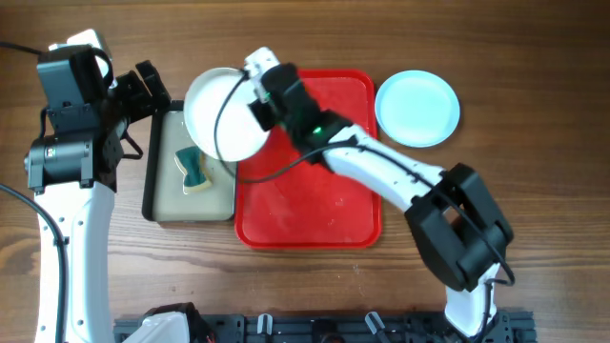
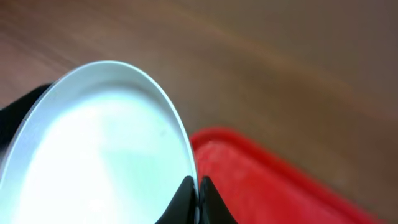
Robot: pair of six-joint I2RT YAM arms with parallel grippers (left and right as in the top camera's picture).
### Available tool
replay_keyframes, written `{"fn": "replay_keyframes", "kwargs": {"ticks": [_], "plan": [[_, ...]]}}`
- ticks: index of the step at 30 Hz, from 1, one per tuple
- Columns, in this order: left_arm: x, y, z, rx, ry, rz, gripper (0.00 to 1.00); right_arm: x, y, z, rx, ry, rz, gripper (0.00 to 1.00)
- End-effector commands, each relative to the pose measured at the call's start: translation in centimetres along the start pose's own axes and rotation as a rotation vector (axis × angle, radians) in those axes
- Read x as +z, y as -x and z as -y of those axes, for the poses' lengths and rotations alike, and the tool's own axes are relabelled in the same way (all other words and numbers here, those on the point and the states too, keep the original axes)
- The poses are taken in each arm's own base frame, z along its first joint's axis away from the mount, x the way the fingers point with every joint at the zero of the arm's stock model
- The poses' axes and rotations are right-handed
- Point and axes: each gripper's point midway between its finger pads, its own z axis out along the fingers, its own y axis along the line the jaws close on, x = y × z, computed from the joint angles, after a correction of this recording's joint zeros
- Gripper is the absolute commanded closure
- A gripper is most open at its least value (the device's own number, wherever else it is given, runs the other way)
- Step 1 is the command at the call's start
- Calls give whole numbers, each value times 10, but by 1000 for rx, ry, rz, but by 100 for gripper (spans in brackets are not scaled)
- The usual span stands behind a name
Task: Clean dirty plates on tray and stack at the side
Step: 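Carry the white plate right and lower it onto the blue plate stack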
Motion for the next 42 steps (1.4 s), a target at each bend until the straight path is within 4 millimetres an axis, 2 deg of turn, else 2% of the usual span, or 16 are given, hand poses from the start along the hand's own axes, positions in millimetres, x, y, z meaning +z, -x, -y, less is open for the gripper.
{"fn": "replay_keyframes", "kwargs": {"ticks": [1, 4, 6, 8, 10, 13, 14, 15, 17, 20, 23, 27, 33, 38, 40, 42], "plan": [[0, 4, -2, -8, 10, 10, 0, -17, 9, 3, 202, 157, -31, 96], [0, 4, -2, -8, 10, 10, 0, -50, 22, 31, 280, 209, -54, 96], [0, 4, -2, -8, 10, 10, 0, -84, 30, 55, 364, 281, -76, 96], [0, 4, -2, -8, 10, 10, 0, -103, 25, 79, 420, 292, -106, 96], [0, 4, -2, -8, 10, 10, 0, -120, 13, 122, 504, 249, -135, 96], [0, 4, -2, -8, 10, 10, 0, -139, -17, 197, 640, 116, -166, 96], [0, 4, -2, -8, 10, 10, 0, -156, -36, 243, 708, 29, -166, 96], [0, 4, -2, -8, 10, 10, 0, -165, -48, 267, 746, -39, -172, 96], [0, 4, -2, -8, 10, 10, 0, -188, -81, 313, 812, -218, -213, 96], [0, 4, -2, -8, 10, 10, 0, -221, -140, 354, 869, -486, -335, 96], [0, 4, -2, -8, 10, 10, 0, -216, -167, 355, 875, -514, -359, 96], [0, 4, -2, -8, 10, 10, 0, -195, -201, 351, 877, -506, -374, 96], [0, 4, -2, -8, 10, 10, 0, -169, -224, 334, 885, -404, -405, 96], [0, 4, -2, -8, 10, 10, 0, -159, -232, 326, 887, -381, -432, 87], [0, 4, -2, -8, 10, 10, 0, -154, -227, 319, 851, -344, -433, 56], [0, 4, -2, -8, 10, 10, 0, -148, -223, 312, 788, -310, -436, 37]]}}
